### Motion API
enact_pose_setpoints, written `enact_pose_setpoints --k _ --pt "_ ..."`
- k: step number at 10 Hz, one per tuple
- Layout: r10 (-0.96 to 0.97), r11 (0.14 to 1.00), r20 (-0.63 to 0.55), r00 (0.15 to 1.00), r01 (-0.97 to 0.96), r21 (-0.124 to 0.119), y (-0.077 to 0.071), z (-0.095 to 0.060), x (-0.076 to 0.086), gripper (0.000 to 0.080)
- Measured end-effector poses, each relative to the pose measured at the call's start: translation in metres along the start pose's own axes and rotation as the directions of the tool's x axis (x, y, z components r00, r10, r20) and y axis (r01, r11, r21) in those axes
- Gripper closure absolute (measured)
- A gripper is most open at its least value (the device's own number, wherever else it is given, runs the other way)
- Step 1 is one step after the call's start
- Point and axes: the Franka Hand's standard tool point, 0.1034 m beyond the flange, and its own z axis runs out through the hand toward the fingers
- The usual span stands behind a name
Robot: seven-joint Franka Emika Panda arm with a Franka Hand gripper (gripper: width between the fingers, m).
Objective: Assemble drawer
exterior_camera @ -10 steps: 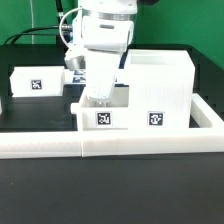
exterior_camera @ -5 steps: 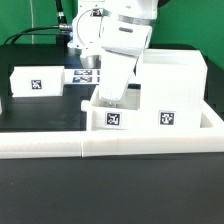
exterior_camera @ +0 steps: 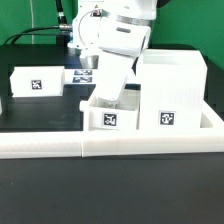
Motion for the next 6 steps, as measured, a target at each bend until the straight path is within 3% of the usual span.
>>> enact_pose_setpoints --k 1,3,5,6 --pt "0.001 1.0 0.009 1.0 -0.001 0.012 -0.0009 0.0002 -0.0018 0.0757" --pt "-0.001 1.0 0.01 1.0 0.0 0.012 -0.0008 0.0004 -0.0017 0.0757" --pt "-0.003 1.0 0.01 1.0 0.003 0.012 -0.0007 0.0002 -0.0019 0.0441" --pt "-0.026 1.0 0.014 1.0 0.026 0.015 -0.0003 -0.0036 -0.0047 0.0441"
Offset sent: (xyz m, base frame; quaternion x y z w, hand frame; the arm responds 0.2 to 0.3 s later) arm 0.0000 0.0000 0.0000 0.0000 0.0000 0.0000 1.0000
